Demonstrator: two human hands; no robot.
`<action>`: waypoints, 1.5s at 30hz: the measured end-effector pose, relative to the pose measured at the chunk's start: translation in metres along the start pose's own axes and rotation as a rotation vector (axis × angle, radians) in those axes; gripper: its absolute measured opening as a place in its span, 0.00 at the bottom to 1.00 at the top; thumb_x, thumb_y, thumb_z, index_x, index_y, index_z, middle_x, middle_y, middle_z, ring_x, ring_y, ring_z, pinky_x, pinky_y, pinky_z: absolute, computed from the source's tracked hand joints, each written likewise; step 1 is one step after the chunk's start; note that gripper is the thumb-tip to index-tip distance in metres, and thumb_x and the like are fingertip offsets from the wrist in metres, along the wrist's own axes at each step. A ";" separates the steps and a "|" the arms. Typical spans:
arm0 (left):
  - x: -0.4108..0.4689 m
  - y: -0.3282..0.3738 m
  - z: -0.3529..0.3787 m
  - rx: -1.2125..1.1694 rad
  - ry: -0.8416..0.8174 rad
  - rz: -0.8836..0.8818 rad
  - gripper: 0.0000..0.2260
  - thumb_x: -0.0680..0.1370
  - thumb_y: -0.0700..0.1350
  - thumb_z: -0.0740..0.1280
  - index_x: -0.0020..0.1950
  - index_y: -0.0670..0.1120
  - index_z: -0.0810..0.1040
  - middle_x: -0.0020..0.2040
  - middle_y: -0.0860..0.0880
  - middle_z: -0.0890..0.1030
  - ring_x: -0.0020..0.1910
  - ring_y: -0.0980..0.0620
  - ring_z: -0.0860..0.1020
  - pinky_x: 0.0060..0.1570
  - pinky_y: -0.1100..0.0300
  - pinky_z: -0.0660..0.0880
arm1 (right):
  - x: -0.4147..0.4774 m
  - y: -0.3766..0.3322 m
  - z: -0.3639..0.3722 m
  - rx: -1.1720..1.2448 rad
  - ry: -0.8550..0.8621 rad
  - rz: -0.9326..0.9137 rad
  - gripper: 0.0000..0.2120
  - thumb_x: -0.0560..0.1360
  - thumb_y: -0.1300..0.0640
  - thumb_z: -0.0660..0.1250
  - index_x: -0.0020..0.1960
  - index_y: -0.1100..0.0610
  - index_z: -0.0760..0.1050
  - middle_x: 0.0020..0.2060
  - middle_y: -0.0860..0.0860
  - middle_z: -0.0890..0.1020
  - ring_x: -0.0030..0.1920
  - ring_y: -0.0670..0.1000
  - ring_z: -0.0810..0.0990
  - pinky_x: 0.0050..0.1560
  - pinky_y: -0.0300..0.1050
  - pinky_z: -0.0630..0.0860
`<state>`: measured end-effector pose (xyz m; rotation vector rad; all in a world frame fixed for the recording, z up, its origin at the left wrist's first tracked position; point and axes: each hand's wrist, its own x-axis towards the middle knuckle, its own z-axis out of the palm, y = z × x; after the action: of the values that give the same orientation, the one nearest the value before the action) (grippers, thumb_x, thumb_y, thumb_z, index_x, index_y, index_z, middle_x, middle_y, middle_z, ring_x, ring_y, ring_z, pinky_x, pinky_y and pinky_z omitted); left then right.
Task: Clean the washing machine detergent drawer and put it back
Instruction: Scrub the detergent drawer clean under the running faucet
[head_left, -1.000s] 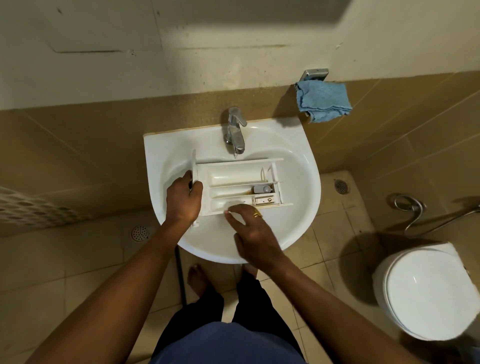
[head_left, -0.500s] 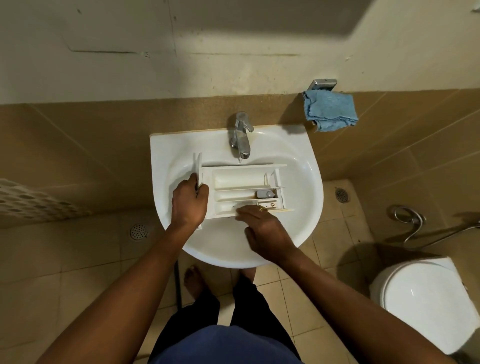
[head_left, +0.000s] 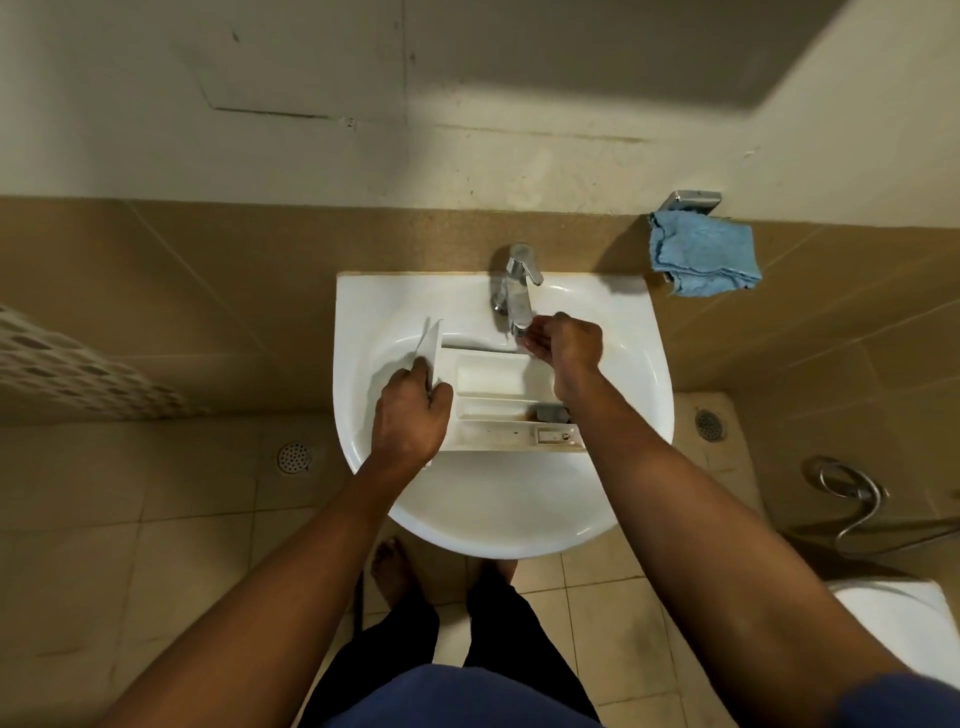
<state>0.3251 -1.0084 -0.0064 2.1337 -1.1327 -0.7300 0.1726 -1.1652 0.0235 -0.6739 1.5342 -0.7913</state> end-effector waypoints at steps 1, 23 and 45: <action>0.000 0.001 0.000 -0.001 0.002 -0.006 0.17 0.83 0.48 0.63 0.65 0.38 0.77 0.51 0.40 0.80 0.51 0.40 0.80 0.53 0.46 0.78 | 0.009 -0.004 0.007 0.003 -0.027 0.062 0.11 0.74 0.63 0.64 0.48 0.68 0.82 0.46 0.67 0.86 0.43 0.65 0.87 0.54 0.65 0.84; -0.008 0.011 -0.002 0.044 -0.016 -0.037 0.25 0.83 0.51 0.59 0.75 0.37 0.70 0.58 0.35 0.79 0.57 0.34 0.78 0.59 0.44 0.75 | -0.065 0.022 -0.032 -0.543 -0.630 0.158 0.16 0.80 0.61 0.63 0.54 0.74 0.82 0.50 0.67 0.86 0.55 0.65 0.86 0.60 0.56 0.83; -0.023 0.009 -0.012 -0.036 -0.051 -0.010 0.26 0.82 0.49 0.61 0.79 0.40 0.67 0.53 0.40 0.78 0.51 0.40 0.78 0.52 0.48 0.76 | -0.111 0.110 -0.119 -1.172 -0.419 -1.017 0.24 0.81 0.58 0.67 0.76 0.53 0.73 0.75 0.48 0.74 0.75 0.46 0.72 0.75 0.42 0.69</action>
<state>0.3178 -0.9894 0.0124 2.1030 -1.1275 -0.8079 0.0696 -0.9990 0.0072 -2.4245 1.0808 -0.2978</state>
